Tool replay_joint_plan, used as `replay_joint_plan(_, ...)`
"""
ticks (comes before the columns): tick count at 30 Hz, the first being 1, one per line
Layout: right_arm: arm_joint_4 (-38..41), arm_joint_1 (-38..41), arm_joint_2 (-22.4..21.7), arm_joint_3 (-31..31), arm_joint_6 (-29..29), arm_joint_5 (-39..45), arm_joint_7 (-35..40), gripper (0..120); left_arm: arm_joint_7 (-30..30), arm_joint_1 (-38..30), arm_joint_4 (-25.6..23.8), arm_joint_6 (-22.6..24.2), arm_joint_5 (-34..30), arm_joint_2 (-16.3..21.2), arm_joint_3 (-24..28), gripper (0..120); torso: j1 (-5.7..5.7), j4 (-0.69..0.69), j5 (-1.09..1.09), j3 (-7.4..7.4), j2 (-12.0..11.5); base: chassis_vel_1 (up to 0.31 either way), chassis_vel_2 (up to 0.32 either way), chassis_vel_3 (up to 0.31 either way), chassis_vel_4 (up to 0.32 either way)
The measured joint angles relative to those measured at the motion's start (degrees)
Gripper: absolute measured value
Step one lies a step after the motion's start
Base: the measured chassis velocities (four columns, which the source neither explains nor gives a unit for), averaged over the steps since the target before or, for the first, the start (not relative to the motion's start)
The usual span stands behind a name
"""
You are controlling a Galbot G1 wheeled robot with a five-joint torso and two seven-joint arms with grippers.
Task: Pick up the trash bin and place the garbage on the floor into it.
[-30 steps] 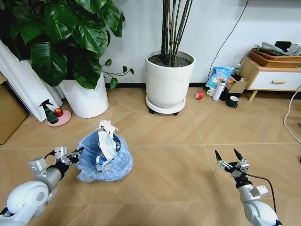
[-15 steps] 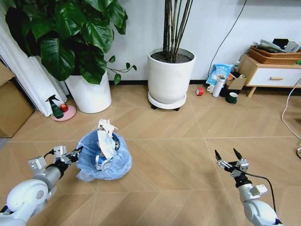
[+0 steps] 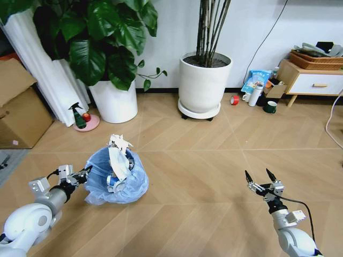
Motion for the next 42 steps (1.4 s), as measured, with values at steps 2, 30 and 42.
replay_joint_plan(2,0.0,0.0,0.0,0.0,0.0,0.0,0.0,100,0.0,-0.1,0.0,0.0,0.0,0.0,0.0,0,0.00,-0.01,0.01,0.00,0.0,0.259,-0.118,-0.218,0.078)
replay_joint_plan(30,-1.1,1.1,-0.1,-1.0,0.5,0.6,-0.9,100,-0.2,-1.4,1.2,0.1,-0.2,-0.2,1.5,0,-0.01,-0.02,0.01,0.00,0.0,0.157,-0.153,-0.162,0.158)
replay_joint_plan(42,-0.9,1.0,-0.1,-1.1,0.5,0.8,-0.9,100,-0.1,-1.7,1.5,0.1,-0.5,0.2,1.4,0,0.00,-0.02,0.01,0.01,0.0,0.180,-0.021,-0.183,0.021)
